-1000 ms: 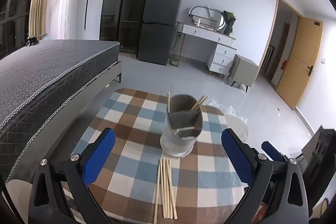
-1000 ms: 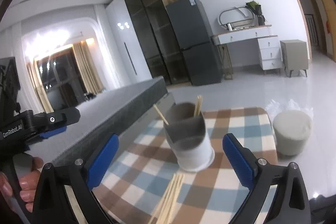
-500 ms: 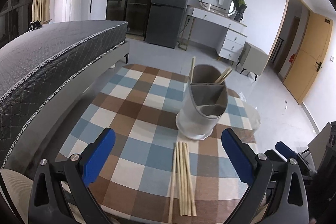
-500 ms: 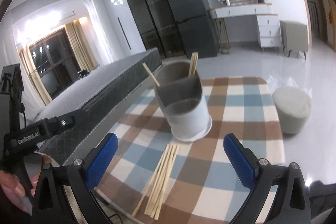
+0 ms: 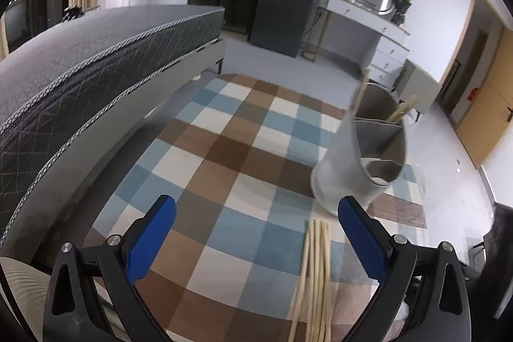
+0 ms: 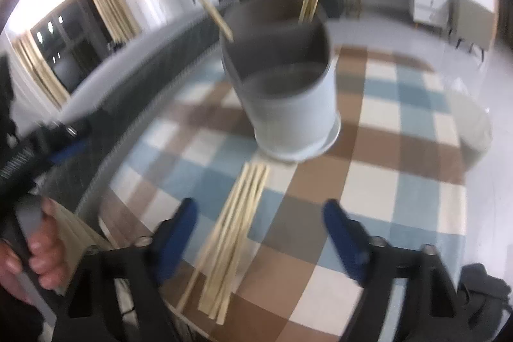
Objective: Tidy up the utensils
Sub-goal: 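Move both grippers down toward the chopstick bundle beside the holder, then pinch one chopstick from the bundle with the right gripper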
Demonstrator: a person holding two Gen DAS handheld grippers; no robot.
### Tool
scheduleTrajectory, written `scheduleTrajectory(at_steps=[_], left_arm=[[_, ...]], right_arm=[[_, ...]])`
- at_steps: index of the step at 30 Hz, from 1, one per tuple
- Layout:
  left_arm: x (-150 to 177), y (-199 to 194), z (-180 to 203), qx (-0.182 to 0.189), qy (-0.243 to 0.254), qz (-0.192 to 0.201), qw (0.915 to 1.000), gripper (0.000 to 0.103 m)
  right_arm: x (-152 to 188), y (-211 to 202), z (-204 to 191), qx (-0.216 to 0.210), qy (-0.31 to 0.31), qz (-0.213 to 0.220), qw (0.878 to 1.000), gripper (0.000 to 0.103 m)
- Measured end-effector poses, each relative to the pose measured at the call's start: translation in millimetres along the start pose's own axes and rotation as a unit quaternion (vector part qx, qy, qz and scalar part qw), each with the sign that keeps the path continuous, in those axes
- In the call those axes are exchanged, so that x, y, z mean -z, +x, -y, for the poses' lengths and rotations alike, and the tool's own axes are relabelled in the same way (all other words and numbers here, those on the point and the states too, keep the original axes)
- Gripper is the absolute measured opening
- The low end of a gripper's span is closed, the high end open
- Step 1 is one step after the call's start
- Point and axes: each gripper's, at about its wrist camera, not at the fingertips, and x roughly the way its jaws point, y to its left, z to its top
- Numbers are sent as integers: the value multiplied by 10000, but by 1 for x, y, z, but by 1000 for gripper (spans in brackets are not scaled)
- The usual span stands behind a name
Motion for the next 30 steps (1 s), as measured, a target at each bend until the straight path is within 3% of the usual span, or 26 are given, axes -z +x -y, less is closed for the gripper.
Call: scheduleTrajectory(at_steps=[5,9,13,20,24,30], left_arm=[[-7,4,-13,-67,-270,-74,9996,99],[-11,8,-26,-145,-544,-193,9982,99],[-14,17,-41,-115,-909,-408,9950,99],[-18,17,-50,-85,-1108,-442,9928,99],[-19,19,-52,-63,-1148,-464,9923,99],[-18,23,-52,-91,-1101,-533,9925,99]], right_arm=[[-9,47,-4,-78,-49,-741,9972,52],[-21,70,-11,-10,-200,-1005,9947,38],[-34,86,-19,142,-366,-1210,9919,31],[-35,114,-27,632,-594,-1754,9807,13],[-34,110,-30,705,-676,-1637,9817,6],[-36,87,-19,517,-357,-1186,9910,5]])
